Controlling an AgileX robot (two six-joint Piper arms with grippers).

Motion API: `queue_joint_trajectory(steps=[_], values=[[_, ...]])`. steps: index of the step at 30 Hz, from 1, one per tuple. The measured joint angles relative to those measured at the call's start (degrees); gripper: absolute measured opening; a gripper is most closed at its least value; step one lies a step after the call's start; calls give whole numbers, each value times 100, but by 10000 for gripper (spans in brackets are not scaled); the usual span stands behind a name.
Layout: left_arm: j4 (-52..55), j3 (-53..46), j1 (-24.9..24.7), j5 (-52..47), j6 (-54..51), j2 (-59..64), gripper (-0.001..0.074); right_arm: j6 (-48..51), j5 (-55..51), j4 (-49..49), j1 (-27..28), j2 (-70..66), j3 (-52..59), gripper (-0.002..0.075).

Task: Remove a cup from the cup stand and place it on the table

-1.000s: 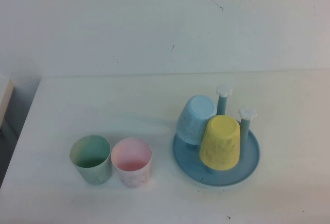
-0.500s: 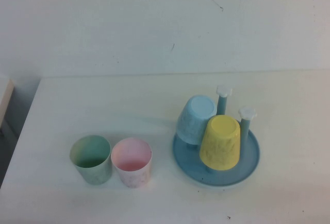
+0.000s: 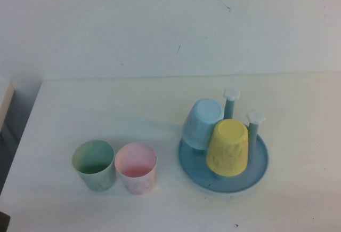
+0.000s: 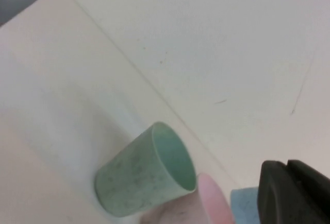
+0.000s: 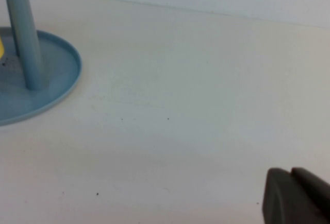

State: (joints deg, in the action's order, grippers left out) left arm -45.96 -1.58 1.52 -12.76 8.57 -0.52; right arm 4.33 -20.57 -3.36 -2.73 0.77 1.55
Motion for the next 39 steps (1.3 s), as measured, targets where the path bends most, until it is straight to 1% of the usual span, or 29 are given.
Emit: queue_joint_trajectory(steps=[1, 3, 8, 15, 16, 19, 22, 25, 29, 32, 34, 39], values=[[-357, 0, 0, 84, 10, 0, -3, 0, 0, 0, 0, 0, 0, -2], [-729, 0, 0, 241, -82, 0, -3, 0, 0, 0, 0, 0, 0, -2], [-966, 0, 0, 199, -473, 0, -3, 0, 0, 0, 0, 0, 0, -2], [-1358, 0, 0, -450, -628, 0, -3, 0, 0, 0, 0, 0, 0, -2], [-1385, 0, 0, -563, -736, 0, -3, 0, 0, 0, 0, 0, 0, -2], [-1501, 71, 0, -1090, -1503, 0, -3, 0, 0, 0, 0, 0, 0, -2], [-1452, 593, 0, -1705, -2253, 96, -3, 0, 0, 0, 0, 0, 0, -2], [-875, 1383, 0, -2321, -2661, 590, -3, 0, 0, 0, 0, 0, 0, -2], [-85, 2474, 0, -3519, -3410, 1658, -3, 0, 0, 0, 0, 0, 0, -2], [108, 3172, 0, -4434, -4141, 2423, -3, -10, 0, 0, 0, 0, 0, -2], [197, 3624, 0, -4827, -4317, 2899, -3, -10, 0, 0, 0, 0, 0, -2], [521, 4786, 0, -5568, -4316, 4074, -3, -10, 0, 0, 0, 0, 0, -2]])
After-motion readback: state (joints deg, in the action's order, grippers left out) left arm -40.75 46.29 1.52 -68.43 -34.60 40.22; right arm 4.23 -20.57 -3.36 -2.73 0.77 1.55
